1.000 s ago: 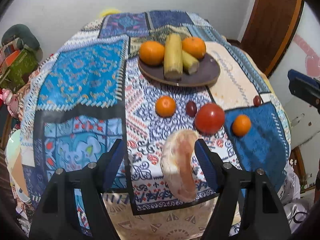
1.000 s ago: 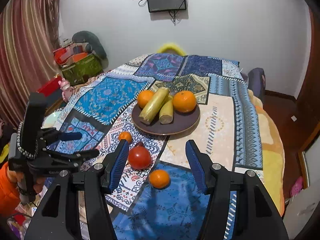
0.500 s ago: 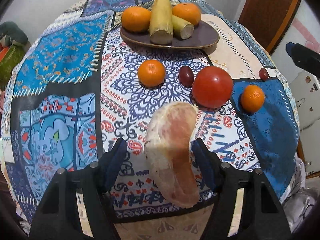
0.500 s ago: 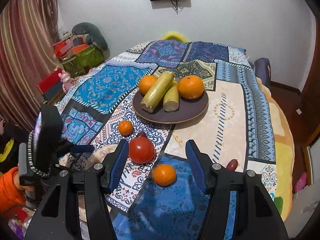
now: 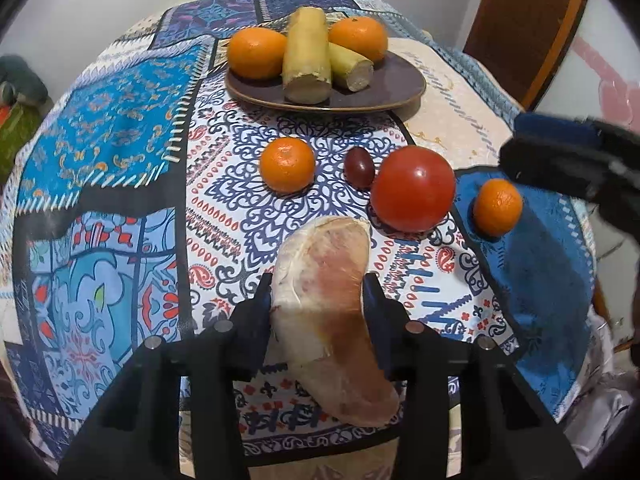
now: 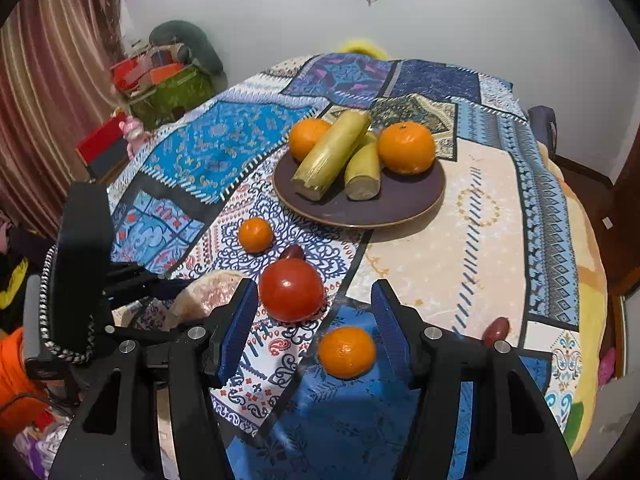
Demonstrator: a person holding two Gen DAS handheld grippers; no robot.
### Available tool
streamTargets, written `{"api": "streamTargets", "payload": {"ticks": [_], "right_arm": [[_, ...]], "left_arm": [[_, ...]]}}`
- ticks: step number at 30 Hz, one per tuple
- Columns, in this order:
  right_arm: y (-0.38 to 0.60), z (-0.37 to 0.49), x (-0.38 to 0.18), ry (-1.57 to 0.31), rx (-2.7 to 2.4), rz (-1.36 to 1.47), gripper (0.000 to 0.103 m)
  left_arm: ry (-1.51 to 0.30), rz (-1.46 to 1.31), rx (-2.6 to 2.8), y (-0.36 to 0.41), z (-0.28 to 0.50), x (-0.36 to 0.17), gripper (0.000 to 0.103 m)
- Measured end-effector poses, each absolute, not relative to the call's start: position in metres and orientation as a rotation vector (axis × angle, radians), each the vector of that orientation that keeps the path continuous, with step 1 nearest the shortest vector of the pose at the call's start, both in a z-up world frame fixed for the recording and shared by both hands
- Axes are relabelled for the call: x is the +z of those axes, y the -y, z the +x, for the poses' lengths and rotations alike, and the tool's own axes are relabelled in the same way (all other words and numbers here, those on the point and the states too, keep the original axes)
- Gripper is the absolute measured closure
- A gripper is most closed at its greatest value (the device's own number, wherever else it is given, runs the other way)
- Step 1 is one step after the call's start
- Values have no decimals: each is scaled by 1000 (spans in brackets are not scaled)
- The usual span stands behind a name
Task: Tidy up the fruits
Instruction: 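Grasp the peeled pomelo segment with the left gripper and lift it, then carry the pomelo segment to the brown plate while the right gripper carries the red tomato there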
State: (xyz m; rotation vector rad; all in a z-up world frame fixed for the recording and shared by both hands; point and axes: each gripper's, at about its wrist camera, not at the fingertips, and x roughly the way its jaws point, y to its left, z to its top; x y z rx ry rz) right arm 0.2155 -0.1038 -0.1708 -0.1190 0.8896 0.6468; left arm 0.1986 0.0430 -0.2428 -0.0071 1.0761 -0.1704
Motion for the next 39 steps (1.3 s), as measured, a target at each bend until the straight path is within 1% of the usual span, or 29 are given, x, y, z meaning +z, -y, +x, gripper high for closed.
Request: {"api": "streamTargets", "payload": {"ticks": [13,18,19,24,27,28,30,39], "right_arm": [[77,226,-196,-957,691,-164,48],[66,231,-209,-989,706,-183,48],[65,231,-210,-987,701,-193,45],[59,234,-213,-983,692,-241,45],[59,240,-221,-1025,696,-229,49],[60,240,-223,-1025,691,-222,52],[62,239,-222,-1012,692,-220,55],[75,233,-205,-985,696,-190,56]], "left_arm": [[-995,-79,-96,-93,186,-212,61],[-969,-81,-92,-92,184,-204,61],[-967,-80,-97,-92,185,-203,61],[-955,-67,-108,-83,187,-198,61],[-946,-70,-115,-79,188,-195,61],[-942,-71,-117,-78,188,-193,61],[-938,-72,-118,-77,188,-191,61],[-896,-59,-120,-71,196,-171,61]]}}
